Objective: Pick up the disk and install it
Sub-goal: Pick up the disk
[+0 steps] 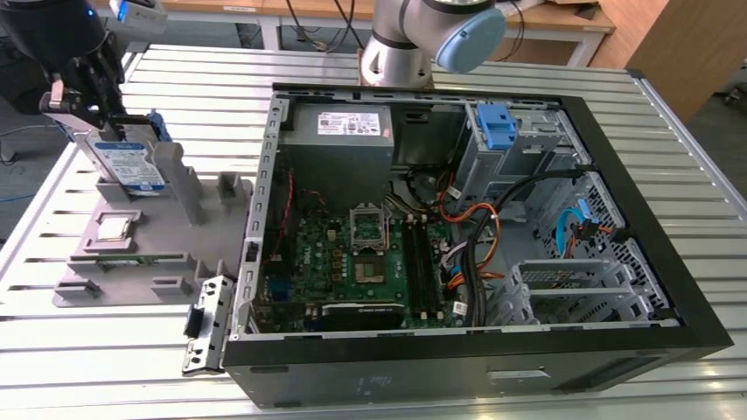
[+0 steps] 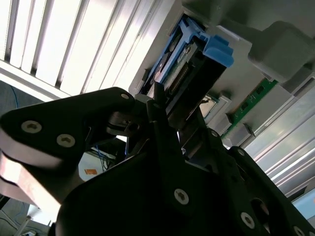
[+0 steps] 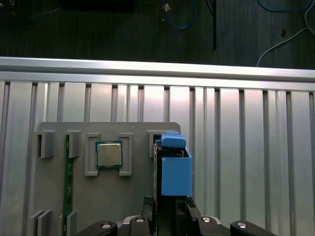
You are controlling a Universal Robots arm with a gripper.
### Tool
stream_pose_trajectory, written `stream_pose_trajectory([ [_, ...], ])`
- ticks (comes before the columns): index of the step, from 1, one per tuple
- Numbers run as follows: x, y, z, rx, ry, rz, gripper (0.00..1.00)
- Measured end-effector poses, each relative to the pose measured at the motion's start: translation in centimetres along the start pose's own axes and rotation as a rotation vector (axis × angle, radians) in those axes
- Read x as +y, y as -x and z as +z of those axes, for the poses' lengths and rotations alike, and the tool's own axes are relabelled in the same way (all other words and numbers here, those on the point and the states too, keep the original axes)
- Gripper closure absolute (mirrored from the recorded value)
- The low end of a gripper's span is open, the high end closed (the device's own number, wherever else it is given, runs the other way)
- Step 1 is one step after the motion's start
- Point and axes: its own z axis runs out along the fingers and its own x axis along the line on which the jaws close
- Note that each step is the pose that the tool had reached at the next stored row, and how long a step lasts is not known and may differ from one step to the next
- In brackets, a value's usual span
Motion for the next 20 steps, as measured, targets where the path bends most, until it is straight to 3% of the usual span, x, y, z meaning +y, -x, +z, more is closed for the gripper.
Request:
stream_pose_trajectory([
  [14, 0.01, 0.01, -0.21, 0.0001, 0.0001, 0.000, 0.65],
  [16, 0.01, 0.02, -0.22, 0.0000, 0.0000, 0.000, 0.64],
  [17, 0.01, 0.02, -0.23, 0.0000, -0.0001, 0.000, 0.57],
  [20, 0.00, 0.00, 0.00, -0.0003, 0.0000, 0.000, 0.57],
])
